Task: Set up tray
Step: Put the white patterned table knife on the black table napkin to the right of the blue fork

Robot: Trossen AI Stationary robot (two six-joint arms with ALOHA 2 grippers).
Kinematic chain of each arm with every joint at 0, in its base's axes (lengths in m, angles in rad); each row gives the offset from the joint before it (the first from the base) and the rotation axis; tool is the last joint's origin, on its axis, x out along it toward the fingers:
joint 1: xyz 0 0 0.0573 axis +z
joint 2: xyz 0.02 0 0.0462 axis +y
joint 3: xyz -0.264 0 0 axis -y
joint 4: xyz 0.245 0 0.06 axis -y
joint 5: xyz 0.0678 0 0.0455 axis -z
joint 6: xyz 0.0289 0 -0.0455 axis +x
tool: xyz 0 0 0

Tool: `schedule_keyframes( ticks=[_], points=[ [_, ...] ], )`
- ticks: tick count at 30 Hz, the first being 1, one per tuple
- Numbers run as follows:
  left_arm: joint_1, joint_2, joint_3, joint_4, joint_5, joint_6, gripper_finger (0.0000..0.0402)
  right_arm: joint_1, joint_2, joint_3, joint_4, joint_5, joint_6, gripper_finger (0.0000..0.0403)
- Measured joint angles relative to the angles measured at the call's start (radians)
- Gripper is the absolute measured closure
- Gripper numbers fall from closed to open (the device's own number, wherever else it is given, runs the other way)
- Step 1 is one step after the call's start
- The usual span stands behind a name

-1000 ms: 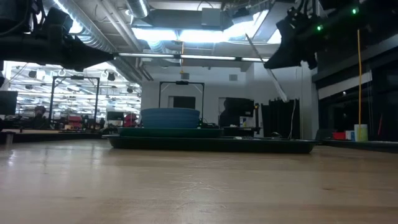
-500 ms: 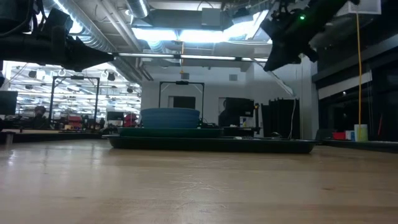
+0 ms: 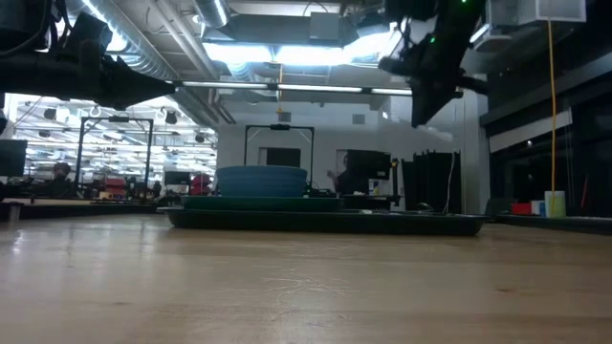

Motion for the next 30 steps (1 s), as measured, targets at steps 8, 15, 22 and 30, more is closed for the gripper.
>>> schedule_keyframes(
  ticks=[8, 15, 22, 30],
  points=[
    [0.000, 0.000, 0.000, 0.000, 0.000, 0.000, 0.0395, -0.108, 0.100, 0.000, 0.001, -0.149, 0.022, 0.0385],
    [0.000, 0.000, 0.000, 0.000, 0.000, 0.000, 0.0393, -0.192, 0.168, 0.000, 0.007, -0.265, 0.029, 0.0385],
    [0.000, 0.000, 0.000, 0.000, 0.000, 0.000, 0.0398, -0.243, 0.254, -0.001, 0.061, -0.318, 0.031, 0.0385],
    [0.000, 0.000, 0.000, 0.000, 0.000, 0.000, 0.0394, -0.300, 0.328, -0.001, 0.113, -0.373, 0.026, 0.0385]
  ],
)
